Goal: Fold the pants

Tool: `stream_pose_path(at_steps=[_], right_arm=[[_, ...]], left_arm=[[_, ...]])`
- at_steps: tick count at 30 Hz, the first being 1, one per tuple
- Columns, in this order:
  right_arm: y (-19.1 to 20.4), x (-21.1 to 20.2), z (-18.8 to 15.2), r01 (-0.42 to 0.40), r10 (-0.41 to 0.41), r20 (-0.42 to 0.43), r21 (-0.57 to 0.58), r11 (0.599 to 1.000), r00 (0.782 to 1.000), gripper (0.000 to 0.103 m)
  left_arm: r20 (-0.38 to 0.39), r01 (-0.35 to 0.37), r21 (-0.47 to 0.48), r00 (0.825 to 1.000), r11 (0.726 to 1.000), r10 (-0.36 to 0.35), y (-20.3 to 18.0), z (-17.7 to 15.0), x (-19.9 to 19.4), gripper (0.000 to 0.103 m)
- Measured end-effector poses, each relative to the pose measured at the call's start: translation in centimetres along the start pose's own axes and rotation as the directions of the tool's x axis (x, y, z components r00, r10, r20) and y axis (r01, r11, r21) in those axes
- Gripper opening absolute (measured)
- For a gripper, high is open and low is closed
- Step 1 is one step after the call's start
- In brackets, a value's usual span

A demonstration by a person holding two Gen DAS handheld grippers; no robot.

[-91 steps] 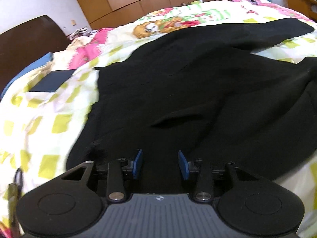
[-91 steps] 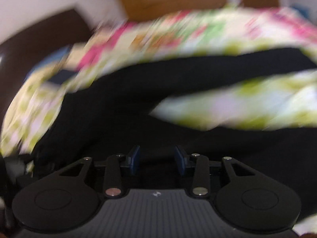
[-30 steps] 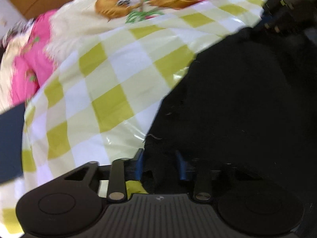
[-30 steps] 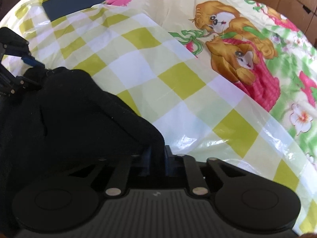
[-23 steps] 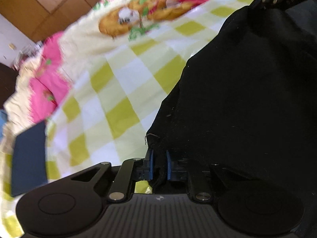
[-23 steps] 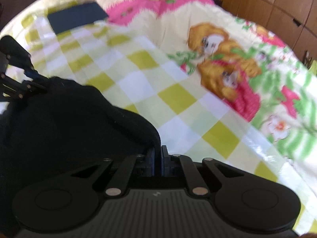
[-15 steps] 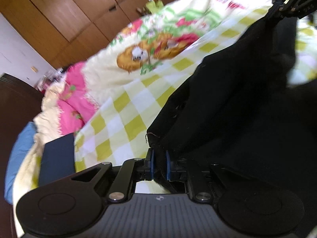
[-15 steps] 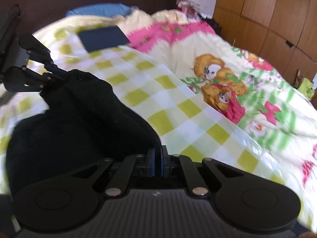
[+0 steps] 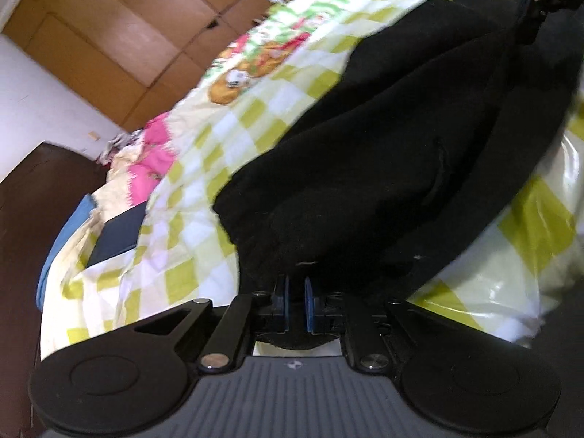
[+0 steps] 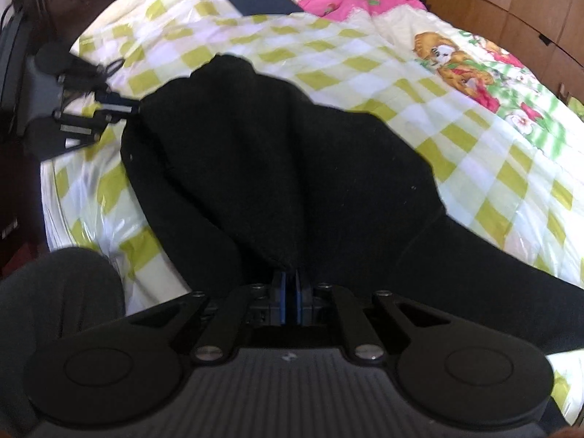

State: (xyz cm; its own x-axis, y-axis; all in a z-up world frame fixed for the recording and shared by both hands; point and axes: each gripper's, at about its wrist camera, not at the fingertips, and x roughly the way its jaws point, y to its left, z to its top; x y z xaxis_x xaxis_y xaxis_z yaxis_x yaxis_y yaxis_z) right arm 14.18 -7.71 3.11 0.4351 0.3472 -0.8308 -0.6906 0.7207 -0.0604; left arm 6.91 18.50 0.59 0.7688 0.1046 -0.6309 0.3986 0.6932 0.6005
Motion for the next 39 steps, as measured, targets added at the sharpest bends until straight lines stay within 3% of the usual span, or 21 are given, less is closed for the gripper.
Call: stream_pose_path(at_steps=[4, 7, 9, 14, 16, 21, 23, 27, 29, 31, 39], right_arm=[[0.6, 0.0, 0.1, 0.041, -0.041, -0.008, -0.042, 0.998, 0.999, 0.006], [1.8, 0.2, -0.4, 0.089, -0.091, -0.014, -0.104, 0.991, 0.996, 0.011], [2.6, 0.0, -0.6, 0.104, -0.106, -0.006, -0.135, 0.985, 0.994, 0.013], [3.6, -0.1, -0.1, 0.064, -0.062, 0.017, -0.144, 0.987, 0.998, 0.029], [4.3, 0.1, 0.2, 0.061, -0.058, 0.021, -0.163, 0.985, 0.998, 0.030], [4.9, 1.4, 0.7, 0.054, -0.051, 0.021, -0.183, 0.982, 0.998, 0.035], [4.8, 2.1, 0.9, 0.049, -0.047, 0.013, -0.181, 0.982, 0.999, 0.035], [5.3, 4.6, 0.3, 0.093, -0.101, -0.019, -0.257, 0.962, 0.995, 0.035], [5.5, 5.6, 0.0, 0.123, -0.141, -0.041, -0.288, 0.950, 0.989, 0.023], [5.5, 5.1, 0.6, 0.114, -0.131, -0.052, -0.249, 0.962, 0.990, 0.009], [8.4, -1.4, 3.4, 0.065, -0.063, 0.015, -0.247, 0.967, 0.998, 0.006]], left_arm=[[0.018, -0.099, -0.048, 0.995, 0.994, 0.100, 0.7, -0.8, 0.3, 0.027], [0.051, -0.119, 0.001, 0.992, 0.993, 0.119, -0.4, -2.0, -0.7, 0.028], [0.074, -0.121, 0.062, 0.991, 0.991, 0.116, -1.5, -2.6, -1.5, 0.034], [0.138, -0.129, 0.193, 0.985, 0.973, 0.103, -3.5, -2.6, -2.2, 0.062], [0.143, -0.142, 0.222, 0.983, 0.965, 0.111, -3.8, -2.3, -1.3, 0.064], [0.119, -0.159, 0.249, 0.984, 0.956, 0.132, -3.6, -1.2, 1.6, 0.061], [0.107, -0.150, 0.228, 0.986, 0.962, 0.129, -3.1, -0.8, 2.0, 0.042], [0.114, -0.175, 0.217, 0.982, 0.960, 0.153, -2.5, -0.9, 1.8, 0.034], [0.126, -0.194, 0.216, 0.977, 0.957, 0.170, -2.3, -0.8, 1.7, 0.033], [0.133, -0.193, 0.192, 0.977, 0.962, 0.169, -1.8, -0.5, 1.6, 0.032], [0.165, -0.229, 0.119, 0.964, 0.966, 0.208, 1.5, -2.2, -0.7, 0.030]])
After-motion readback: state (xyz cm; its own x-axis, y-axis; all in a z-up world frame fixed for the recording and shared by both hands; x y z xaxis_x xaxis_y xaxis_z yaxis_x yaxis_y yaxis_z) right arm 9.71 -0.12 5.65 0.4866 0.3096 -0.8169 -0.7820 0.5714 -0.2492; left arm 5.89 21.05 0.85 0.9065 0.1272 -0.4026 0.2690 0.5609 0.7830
